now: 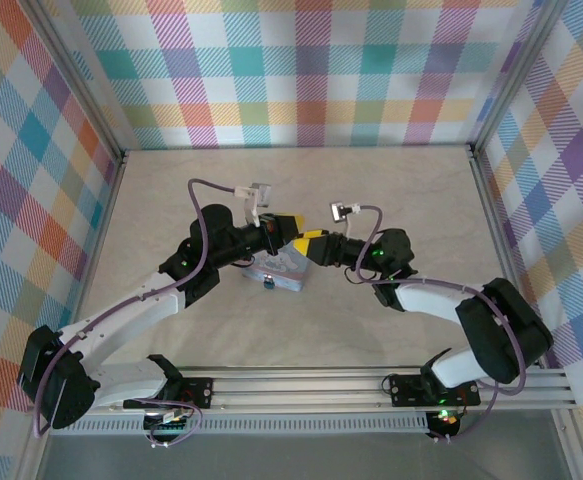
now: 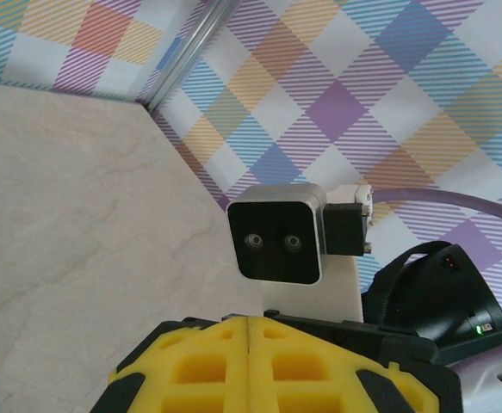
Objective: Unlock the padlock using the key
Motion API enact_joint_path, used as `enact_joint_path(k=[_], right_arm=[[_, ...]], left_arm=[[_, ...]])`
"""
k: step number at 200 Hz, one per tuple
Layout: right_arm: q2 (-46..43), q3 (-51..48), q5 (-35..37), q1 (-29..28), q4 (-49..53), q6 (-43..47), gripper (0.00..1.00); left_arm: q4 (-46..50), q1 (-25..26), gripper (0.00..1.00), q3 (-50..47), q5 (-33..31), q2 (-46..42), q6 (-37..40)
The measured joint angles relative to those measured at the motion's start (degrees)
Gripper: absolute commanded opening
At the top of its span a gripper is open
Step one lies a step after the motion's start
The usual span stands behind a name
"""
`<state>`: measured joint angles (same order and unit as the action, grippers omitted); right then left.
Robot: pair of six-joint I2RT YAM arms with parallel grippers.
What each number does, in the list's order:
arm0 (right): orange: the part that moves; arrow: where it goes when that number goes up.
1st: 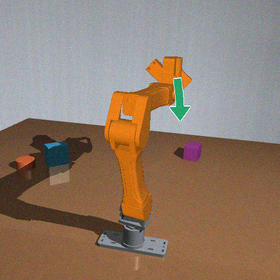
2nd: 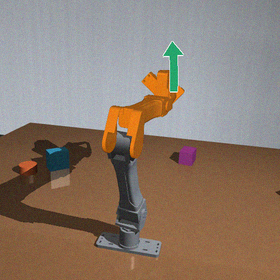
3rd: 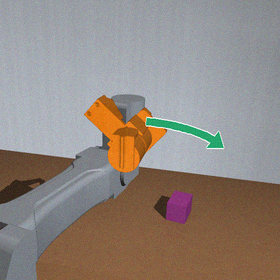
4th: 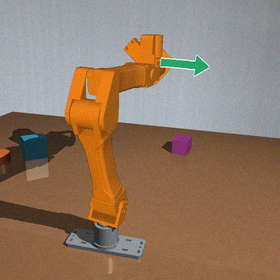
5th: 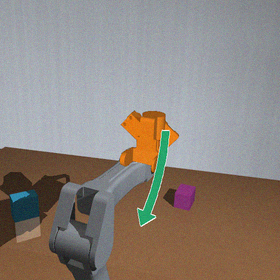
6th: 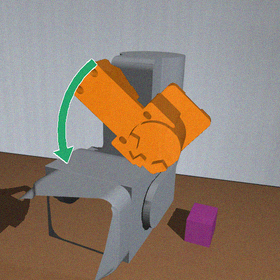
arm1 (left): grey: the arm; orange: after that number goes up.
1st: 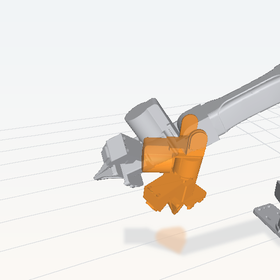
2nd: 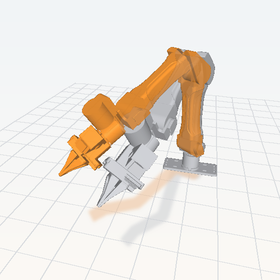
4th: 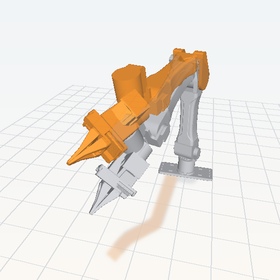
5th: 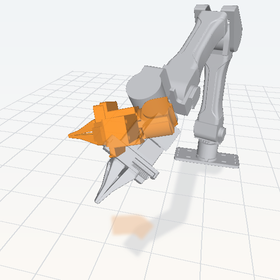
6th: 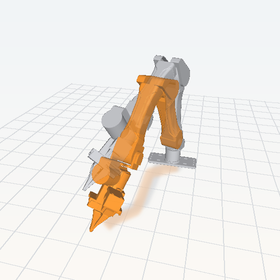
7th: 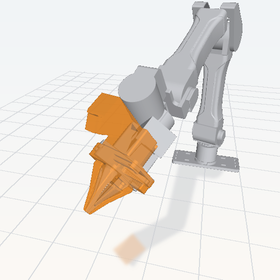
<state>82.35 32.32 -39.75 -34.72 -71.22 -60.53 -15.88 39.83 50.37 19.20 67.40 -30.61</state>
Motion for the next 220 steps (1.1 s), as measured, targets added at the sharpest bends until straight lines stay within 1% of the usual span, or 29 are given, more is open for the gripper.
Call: enact_joint_path(k=[22,37,128,182,220], right_arm=[[0.0,0.2,0.0,-0.6,-0.8,-0.5,0.65],[0.0,0.2,0.0,-0.6,-1.1,-0.6,0.59],[0.0,0.2,0.2,-0.6,-1.3,-1.3,0.34],[0.0,0.4,0.2,-0.9,-1.2,-1.3,0.25],[0.0,0.5,0.5,-0.9,-1.0,-1.3,0.17]], left_arm=[[0.0,0.0,0.0,0.0,-0.5,0.0,0.0],[0.0,0.0,0.0,0.0,-0.8,0.0,-0.2],[0.0,0.0,0.0,-0.3,-1.3,0.1,-1.1],[0.0,0.0,0.0,-0.4,-1.7,0.5,-1.3],[-0.2,0.0,0.0,-0.4,-1.7,0.5,-1.3]])
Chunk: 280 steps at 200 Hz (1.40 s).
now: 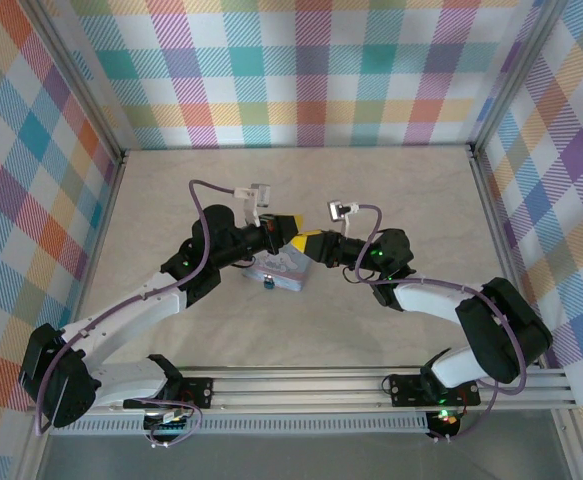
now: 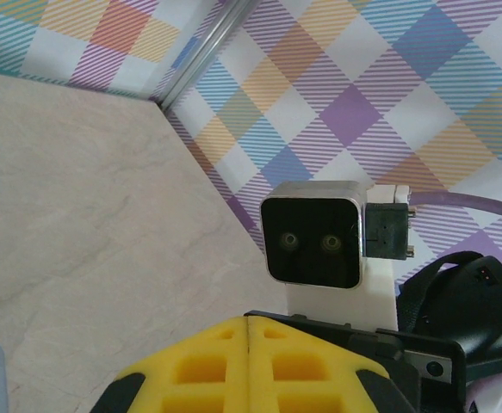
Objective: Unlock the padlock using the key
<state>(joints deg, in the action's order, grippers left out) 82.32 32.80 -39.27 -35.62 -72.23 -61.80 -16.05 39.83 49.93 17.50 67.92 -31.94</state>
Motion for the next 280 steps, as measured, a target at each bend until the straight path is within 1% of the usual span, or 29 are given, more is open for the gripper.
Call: enact_joint_path(k=[49,94,117,122,131,139,150,173,186,207,232,251,280], right_arm=[[-1.2,0.0,0.9,0.0,2.3,0.7,0.12],[-2.3,0.0,1.3,0.0,4.5,1.9,0.03],[-3.0,0.0,1.7,0.0,6.1,2.7,0.0],[-3.2,0.0,1.7,0.0,6.7,3.0,0.0],[-3.7,0.0,2.0,0.0,7.6,3.6,0.0],[-4.4,0.0,2.1,0.0,8.6,4.3,0.0],[-5.6,0.0,2.2,0.0,10.5,5.3,0.0],[-9.0,0.0,2.5,0.0,17.9,9.7,0.0],[-10.7,0.3,3.3,0.0,24.0,12.9,0.0],[-12.5,2.4,5.6,0.0,36.8,19.0,0.0],[-12.2,5.3,9.0,0.0,48.4,24.5,0.0],[-9.3,7.3,10.4,0.0,53.2,26.7,0.01],[-0.1,11.4,11.2,0.0,56.4,27.8,0.0]], left_arm=[[-0.6,0.0,0.0,0.0,-0.1,0.0,-0.2],[-0.7,0.0,0.0,-0.1,-0.3,0.0,-0.2],[-0.6,0.0,0.0,-0.2,-0.5,-0.2,-0.2],[-0.6,0.0,0.04,-0.3,-0.6,-0.2,-0.2],[-0.5,0.0,0.15,-0.3,-0.7,-0.3,-0.2],[-0.2,0.0,0.28,-0.3,-1.1,-0.5,0.0],[0.9,0.0,0.41,-0.3,-2.2,-1.0,-0.1],[5.2,0.0,0.63,-0.3,-5.2,-3.3,1.6],[8.2,-0.2,0.71,-0.3,-7.2,-5.2,2.4],[13.5,-0.3,0.79,-0.3,-10.9,-9.2,3.9],[19.5,-1.1,0.83,-1.6,-14.7,-14.1,4.8],[23.5,-2.2,0.85,-4.3,-16.6,-16.8,4.8],[27.8,-3.7,0.85,-11.1,-17.0,-19.7,4.8]])
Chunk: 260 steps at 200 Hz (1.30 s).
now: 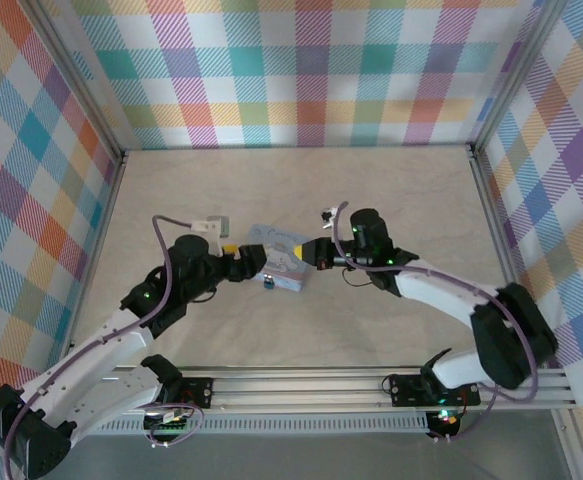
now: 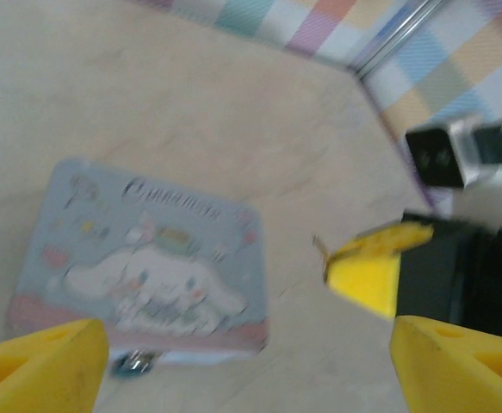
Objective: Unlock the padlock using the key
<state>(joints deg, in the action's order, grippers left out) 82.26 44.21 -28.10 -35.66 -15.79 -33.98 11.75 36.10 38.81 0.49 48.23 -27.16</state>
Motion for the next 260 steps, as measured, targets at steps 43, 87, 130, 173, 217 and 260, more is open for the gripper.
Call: enact_joint_path(k=[43,87,130,173,217,260], right_arm=[[10.5,6.3,0.1,0.0,1.1,0.3,0.0],[17.0,10.9,0.2,0.0,1.5,0.5,0.0],[19.2,11.0,1.0,0.0,3.5,0.6,0.0],[19.2,11.2,1.4,0.0,4.4,0.7,0.0],[19.2,11.3,1.8,0.0,4.9,1.5,0.0],[19.2,11.3,2.0,0.0,4.9,1.9,0.0]], left_arm=[[1.1,-0.3,0.84,-8.6,2.9,-1.1,0.7],[-4.6,-0.3,0.84,-13.4,5.5,1.2,1.4],[-11.4,-0.3,0.8,-15.0,7.5,6.1,1.6],[-17.4,-0.3,0.79,-16.3,7.6,9.8,2.0],[-23.1,-0.3,0.77,-19.2,7.4,12.3,2.4],[-28.0,-0.3,0.73,-19.2,7.5,18.6,3.2]])
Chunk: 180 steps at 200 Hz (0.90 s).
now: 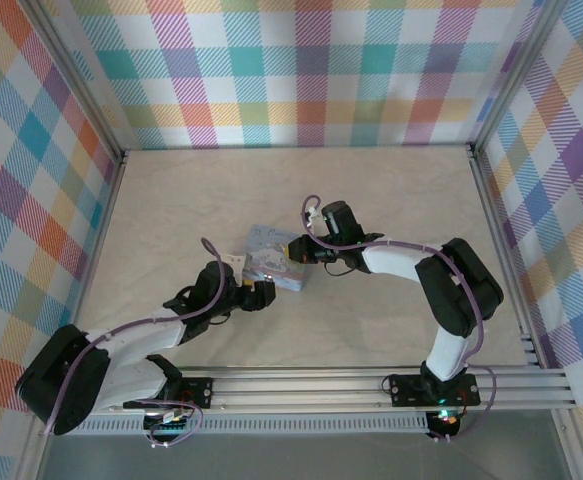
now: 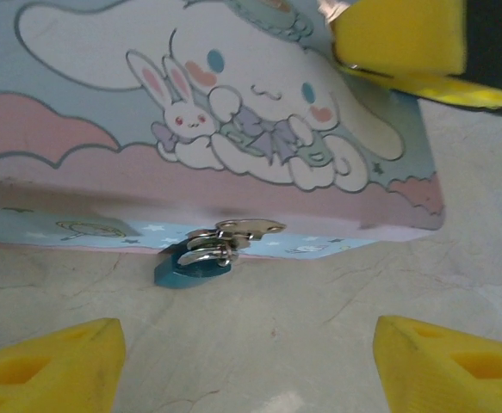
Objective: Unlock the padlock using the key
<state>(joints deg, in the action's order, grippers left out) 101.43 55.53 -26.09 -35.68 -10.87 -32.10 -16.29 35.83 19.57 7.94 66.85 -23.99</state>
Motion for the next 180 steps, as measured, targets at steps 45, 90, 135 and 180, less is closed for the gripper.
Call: enact_joint_path(k=[45,90,135,180], right_arm=[[0.0,0.0,0.2,0.0,0.0,0.0,0.0],[0.0,0.0,0.2,0.0,0.0,0.0,0.0],[0.0,0.0,0.2,0.0,-0.1,0.0,0.0],[0.0,-0.1,0.2,0.0,-0.2,0.0,0.0]], left_arm=[[-5.3,0.0,0.68,0.1,-0.4,8.4,1.1],[-8.2,0.2,0.62,2.2,-1.0,14.6,2.8],[-10.3,0.5,0.56,3.3,-2.4,16.8,3.9],[-11.6,0.8,0.45,3.7,-3.1,19.2,4.1]])
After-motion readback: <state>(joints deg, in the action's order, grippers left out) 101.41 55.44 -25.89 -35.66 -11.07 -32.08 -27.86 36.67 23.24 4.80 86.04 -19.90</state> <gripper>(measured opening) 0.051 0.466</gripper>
